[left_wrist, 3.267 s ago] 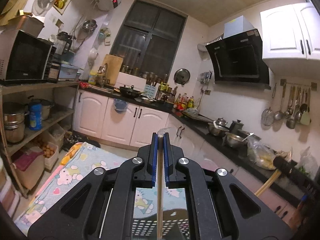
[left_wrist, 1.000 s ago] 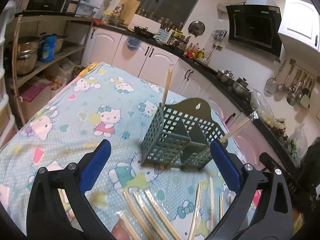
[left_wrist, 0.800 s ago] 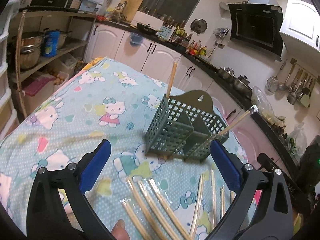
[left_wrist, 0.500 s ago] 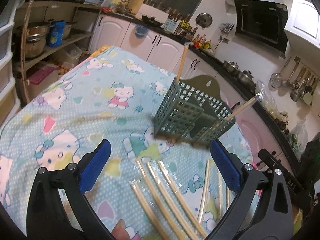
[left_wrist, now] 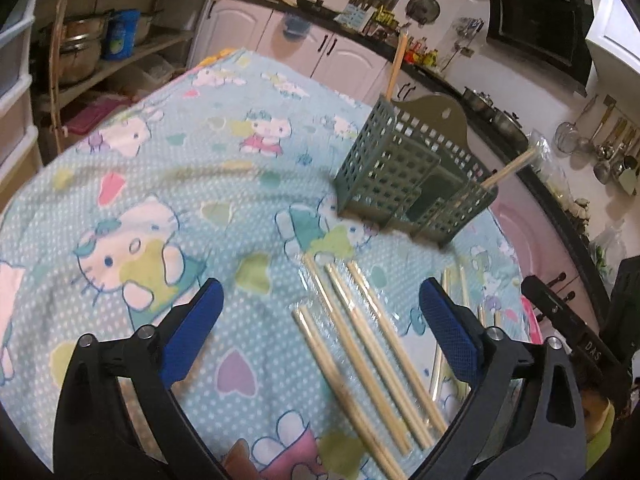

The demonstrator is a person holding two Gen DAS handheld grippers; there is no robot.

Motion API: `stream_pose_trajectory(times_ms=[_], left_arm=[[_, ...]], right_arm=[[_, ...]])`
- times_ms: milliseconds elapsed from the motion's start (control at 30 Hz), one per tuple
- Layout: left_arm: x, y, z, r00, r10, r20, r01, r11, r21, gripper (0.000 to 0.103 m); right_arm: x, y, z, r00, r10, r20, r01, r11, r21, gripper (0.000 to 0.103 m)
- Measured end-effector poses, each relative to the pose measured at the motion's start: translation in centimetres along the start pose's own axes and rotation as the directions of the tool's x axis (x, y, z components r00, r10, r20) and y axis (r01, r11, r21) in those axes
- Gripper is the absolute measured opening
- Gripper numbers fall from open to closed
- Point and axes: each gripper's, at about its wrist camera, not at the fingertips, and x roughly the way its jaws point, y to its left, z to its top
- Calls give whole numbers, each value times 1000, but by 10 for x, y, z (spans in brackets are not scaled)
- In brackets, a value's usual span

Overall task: Organize utensils
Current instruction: 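Move both open tools back down to the chopsticks on the cloth, then close the left tool on a wrapped chopstick while the right tool grasps another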

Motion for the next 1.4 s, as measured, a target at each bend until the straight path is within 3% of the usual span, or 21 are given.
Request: stream_pose_trajectory(times_ms=[67,167,333,433,633,1233,1333,1400], left_arm=[[2,1,-4,1000,-3,-18,3,1000,2,82],[5,3,-10,999,-6,-50,6,1000,-3,67],[12,6,-20,992,-73,-99,70,997,-31,47],[19,10,-24,988,-84,-127,77,996,-55,34],[35,17,-25,983,-77,-165,64,995,-81,20],[51,21,-12,981,-62,-184,44,994,-100,15],[54,22,-10,981,-65,-184,46,993,-109,15],[55,23,-8,981,-67,-183,46,992,-113,15]], right_arm=[[3,2,-1,1000,-3,-12,3,1000,-7,70],[8,5,-4,999,-11,-36,11,1000,-13,70],[19,4,-8,997,-19,-81,19,1000,-8,69],[26,5,-9,994,-23,-107,22,1000,-14,62],[45,7,-11,986,-21,-166,18,1000,-20,53],[117,-19,2,949,-49,-312,84,991,101,46],[125,-21,6,949,-55,-311,94,989,111,37],[129,-23,8,948,-69,-309,108,988,111,26]])
